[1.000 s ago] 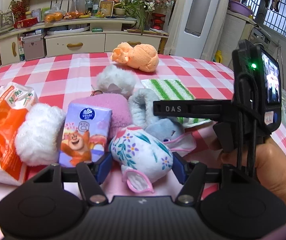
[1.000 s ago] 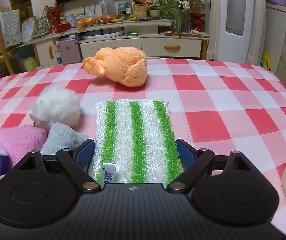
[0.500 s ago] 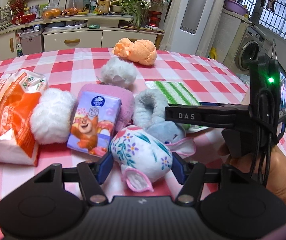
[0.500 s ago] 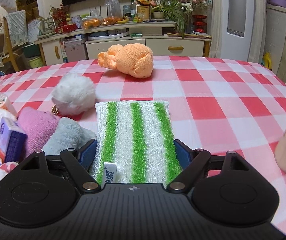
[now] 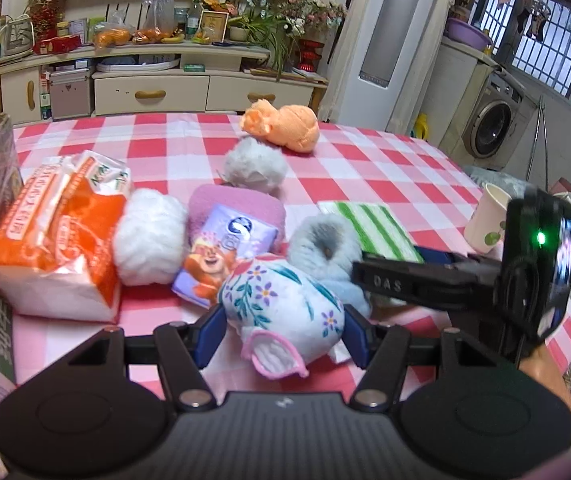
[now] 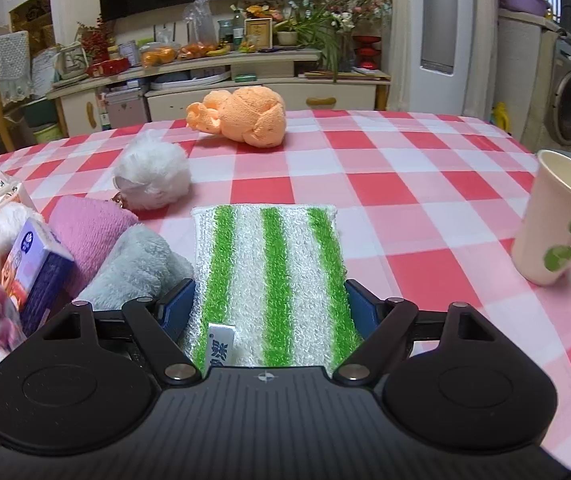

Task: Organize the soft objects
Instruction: 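Grasp the floral-print plush with the left tool while the right tool grasps the green-striped scrubber pad, then carry the floral plush and green-striped pad up and over the cardboard box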

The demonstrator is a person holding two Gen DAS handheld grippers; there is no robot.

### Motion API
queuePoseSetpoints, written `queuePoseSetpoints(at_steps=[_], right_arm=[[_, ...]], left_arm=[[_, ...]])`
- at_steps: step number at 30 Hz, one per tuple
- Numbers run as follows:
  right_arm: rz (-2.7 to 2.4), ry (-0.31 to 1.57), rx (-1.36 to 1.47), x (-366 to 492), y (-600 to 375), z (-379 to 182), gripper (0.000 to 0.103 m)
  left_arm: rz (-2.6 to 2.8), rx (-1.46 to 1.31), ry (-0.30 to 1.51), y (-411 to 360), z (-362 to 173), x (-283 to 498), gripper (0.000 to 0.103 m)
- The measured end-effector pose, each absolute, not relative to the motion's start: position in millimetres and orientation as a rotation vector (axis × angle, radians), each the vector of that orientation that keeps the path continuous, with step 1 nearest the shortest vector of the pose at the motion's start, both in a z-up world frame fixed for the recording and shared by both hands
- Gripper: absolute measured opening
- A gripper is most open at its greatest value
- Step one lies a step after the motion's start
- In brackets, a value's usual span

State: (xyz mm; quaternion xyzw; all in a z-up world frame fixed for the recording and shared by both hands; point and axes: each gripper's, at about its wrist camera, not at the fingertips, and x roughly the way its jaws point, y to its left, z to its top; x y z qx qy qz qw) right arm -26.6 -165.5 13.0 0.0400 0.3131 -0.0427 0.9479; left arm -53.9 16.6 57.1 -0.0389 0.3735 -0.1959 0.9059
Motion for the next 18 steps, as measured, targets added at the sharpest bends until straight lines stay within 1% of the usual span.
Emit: queuePoseSetpoints(at_steps=[18], right_arm=[[-0.171, 0.583, 0.056, -64, -151, 21, 0.099]], left_arm=[[-0.416, -0.126, 0.702, 45, 77, -67, 0.061]])
